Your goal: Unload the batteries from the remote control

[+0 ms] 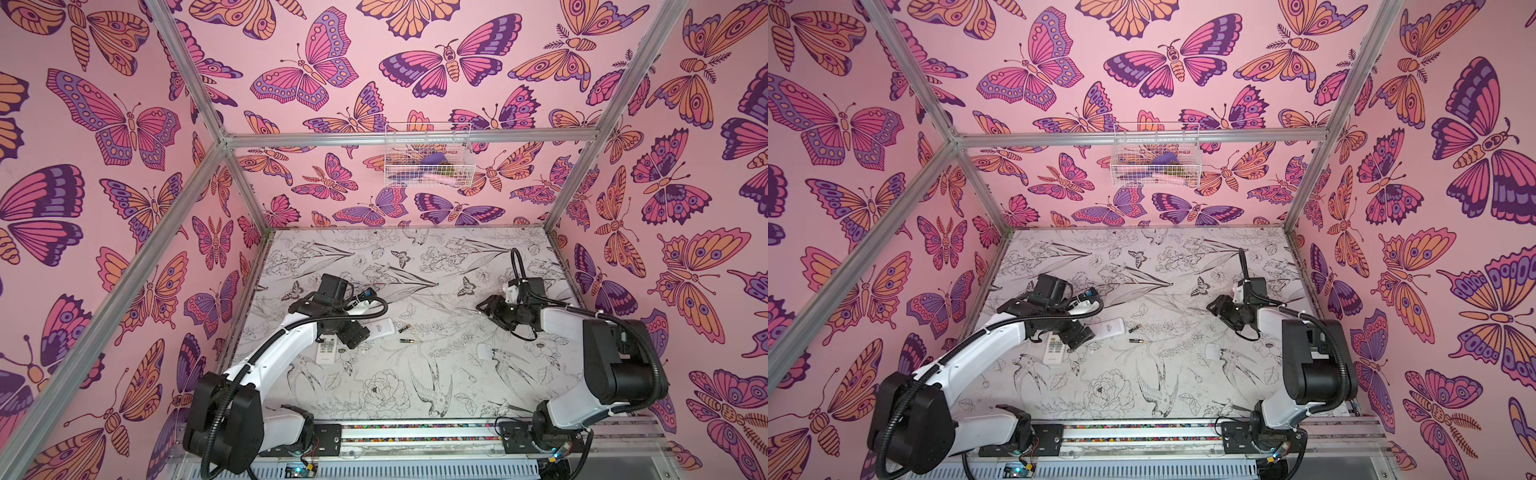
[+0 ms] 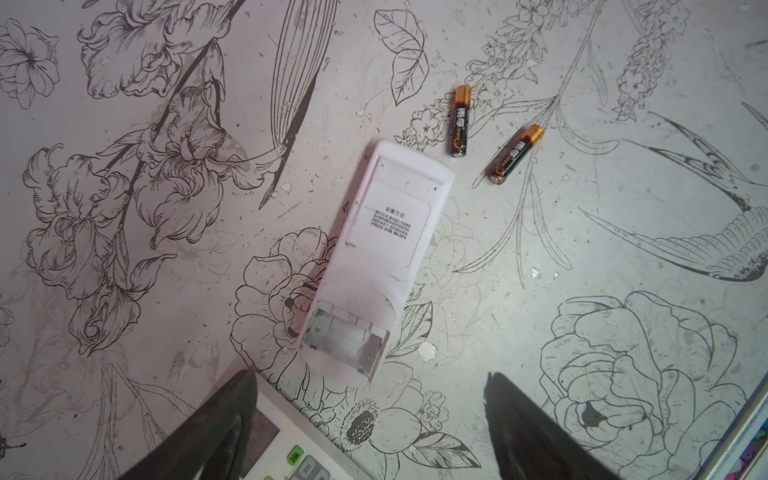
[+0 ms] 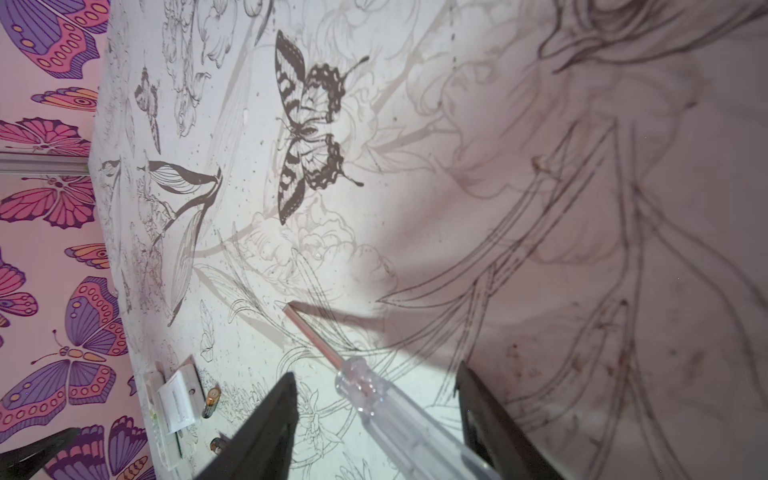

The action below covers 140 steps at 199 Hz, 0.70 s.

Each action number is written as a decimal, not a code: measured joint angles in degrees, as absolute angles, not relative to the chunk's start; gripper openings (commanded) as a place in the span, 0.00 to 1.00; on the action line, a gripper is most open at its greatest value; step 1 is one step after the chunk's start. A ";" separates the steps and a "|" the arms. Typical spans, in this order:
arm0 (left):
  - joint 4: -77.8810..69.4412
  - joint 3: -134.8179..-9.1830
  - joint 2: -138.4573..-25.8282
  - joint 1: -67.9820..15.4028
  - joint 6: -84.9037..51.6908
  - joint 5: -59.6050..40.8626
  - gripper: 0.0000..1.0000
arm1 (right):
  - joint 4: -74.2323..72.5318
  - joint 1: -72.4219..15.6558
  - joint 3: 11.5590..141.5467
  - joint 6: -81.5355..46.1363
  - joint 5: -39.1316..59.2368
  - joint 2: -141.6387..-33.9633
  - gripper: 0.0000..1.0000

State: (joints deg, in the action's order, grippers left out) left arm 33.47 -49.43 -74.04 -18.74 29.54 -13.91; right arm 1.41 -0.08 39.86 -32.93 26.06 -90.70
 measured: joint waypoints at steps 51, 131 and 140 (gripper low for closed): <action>32.75 -49.45 -74.04 -17.82 30.02 -11.57 0.88 | 9.13 -0.08 41.41 -29.43 20.10 -87.85 0.89; 32.99 -50.02 -73.23 -16.78 30.35 -8.32 0.88 | 22.81 -5.58 48.42 -23.81 8.58 -89.23 0.94; 32.99 -50.52 -72.64 -16.78 30.37 -7.64 0.88 | 24.27 -6.59 50.02 -23.05 6.96 -90.28 0.94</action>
